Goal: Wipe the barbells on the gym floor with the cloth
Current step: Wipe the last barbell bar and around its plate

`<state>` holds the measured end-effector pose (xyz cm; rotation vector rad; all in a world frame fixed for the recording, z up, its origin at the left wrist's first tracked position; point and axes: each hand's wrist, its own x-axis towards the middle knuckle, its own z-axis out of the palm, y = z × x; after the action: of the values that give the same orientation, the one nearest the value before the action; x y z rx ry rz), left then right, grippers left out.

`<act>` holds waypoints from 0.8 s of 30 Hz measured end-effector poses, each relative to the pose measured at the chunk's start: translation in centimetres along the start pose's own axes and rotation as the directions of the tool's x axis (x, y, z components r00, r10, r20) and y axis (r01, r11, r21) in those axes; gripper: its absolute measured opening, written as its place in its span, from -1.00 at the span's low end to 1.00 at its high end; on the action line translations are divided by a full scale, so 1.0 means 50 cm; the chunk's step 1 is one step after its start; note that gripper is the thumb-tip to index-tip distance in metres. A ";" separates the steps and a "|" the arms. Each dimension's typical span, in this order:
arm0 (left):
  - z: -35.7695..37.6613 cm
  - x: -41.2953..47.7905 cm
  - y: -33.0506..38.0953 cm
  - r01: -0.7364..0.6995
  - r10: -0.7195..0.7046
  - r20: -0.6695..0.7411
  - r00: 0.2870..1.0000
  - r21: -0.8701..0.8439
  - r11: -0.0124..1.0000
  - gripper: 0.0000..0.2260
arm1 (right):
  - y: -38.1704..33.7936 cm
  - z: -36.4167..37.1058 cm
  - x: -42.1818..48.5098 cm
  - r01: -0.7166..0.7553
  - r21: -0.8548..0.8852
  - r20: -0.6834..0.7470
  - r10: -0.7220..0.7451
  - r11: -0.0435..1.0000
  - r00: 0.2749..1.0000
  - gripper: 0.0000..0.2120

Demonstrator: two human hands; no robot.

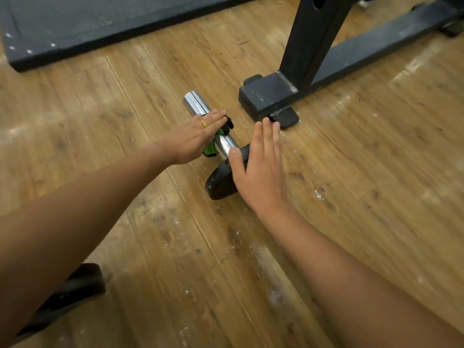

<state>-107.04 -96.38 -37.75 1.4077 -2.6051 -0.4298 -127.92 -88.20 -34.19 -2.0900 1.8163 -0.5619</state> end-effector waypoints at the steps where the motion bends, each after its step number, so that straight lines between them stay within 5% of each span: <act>1: -0.002 0.003 -0.006 0.010 -0.010 -0.001 1.000 -0.015 1.000 -0.49 | -0.005 0.000 -0.007 0.010 -0.014 0.000 -0.010 1.000 1.000 -0.30; 6: -0.009 0.020 -0.015 0.151 -0.156 -0.094 0.983 -0.055 0.987 -0.53 | -0.036 0.012 -0.034 0.062 -0.064 0.021 -0.061 0.996 0.998 -0.30; 11: -0.008 -0.033 -0.036 0.004 -0.005 -0.017 1.000 -0.040 0.999 -0.54 | -0.053 0.030 -0.058 0.160 -0.102 0.025 -0.158 0.982 0.987 -0.29; 16: -0.001 -0.044 -0.038 0.210 -0.243 -0.166 0.956 -0.193 0.958 -0.59 | -0.070 0.042 -0.089 0.266 -0.095 0.058 -0.262 0.959 0.963 -0.29; 21: -0.014 -0.082 -0.051 0.041 -0.046 -0.040 0.998 -0.116 0.992 -0.57 | -0.077 0.047 -0.111 0.382 -0.185 0.124 -0.364 0.905 0.923 -0.33; 24: -0.041 -0.067 -0.081 0.180 -0.187 -0.051 0.981 -0.115 0.977 -0.58 | -0.085 0.054 -0.127 0.431 -0.226 0.142 -0.408 0.874 0.902 -0.34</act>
<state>-101.43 -96.04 -37.10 1.6036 -2.3737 -0.5360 -123.66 -81.37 -35.07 -2.6652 1.4452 -0.3374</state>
